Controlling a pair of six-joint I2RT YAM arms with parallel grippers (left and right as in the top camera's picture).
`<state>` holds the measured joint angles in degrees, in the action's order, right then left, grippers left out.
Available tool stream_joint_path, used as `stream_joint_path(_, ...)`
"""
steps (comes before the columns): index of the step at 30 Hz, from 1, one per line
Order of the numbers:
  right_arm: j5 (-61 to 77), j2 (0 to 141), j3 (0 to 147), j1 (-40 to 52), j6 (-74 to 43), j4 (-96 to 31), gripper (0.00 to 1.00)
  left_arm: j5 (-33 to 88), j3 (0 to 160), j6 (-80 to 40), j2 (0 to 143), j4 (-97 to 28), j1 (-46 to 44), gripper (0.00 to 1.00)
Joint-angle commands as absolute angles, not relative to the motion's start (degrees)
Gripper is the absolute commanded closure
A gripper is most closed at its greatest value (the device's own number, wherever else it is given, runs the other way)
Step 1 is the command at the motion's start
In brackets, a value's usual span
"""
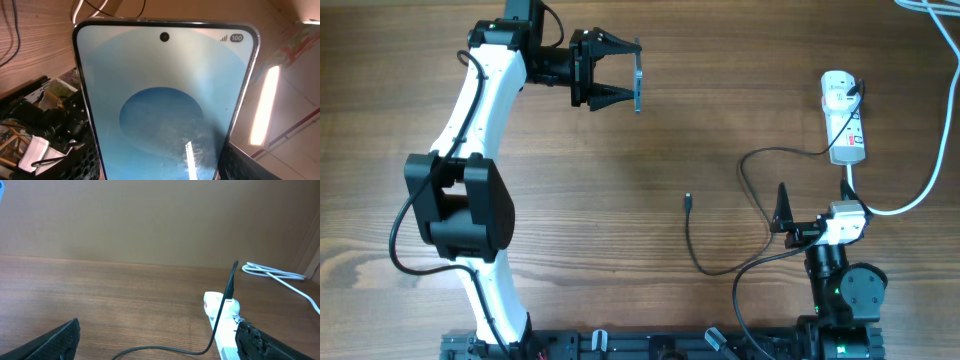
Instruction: Plug charger to phone and switch on socket
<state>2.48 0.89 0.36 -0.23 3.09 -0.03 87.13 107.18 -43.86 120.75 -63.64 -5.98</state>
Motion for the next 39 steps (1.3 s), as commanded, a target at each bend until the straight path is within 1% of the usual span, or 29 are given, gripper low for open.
stream_joint_path(1, 1.9, 0.5, 0.3, -0.5, 3.0, 0.1, 0.0, 90.4, 107.7, -44.2, 118.5, -63.7, -5.6, 0.32)
stream_joint_path(33, 1.9, 0.5, 0.3, -0.5, 2.9, 0.1, 0.0, 90.4, 107.7, -44.2, 118.5, -63.7, -5.6, 0.32)
stream_joint_path(39, 1.9, 0.5, 0.3, -0.5, 3.0, 0.1, 0.0, 90.4, 107.7, -44.7, 118.5, -66.3, -5.6, 0.32)
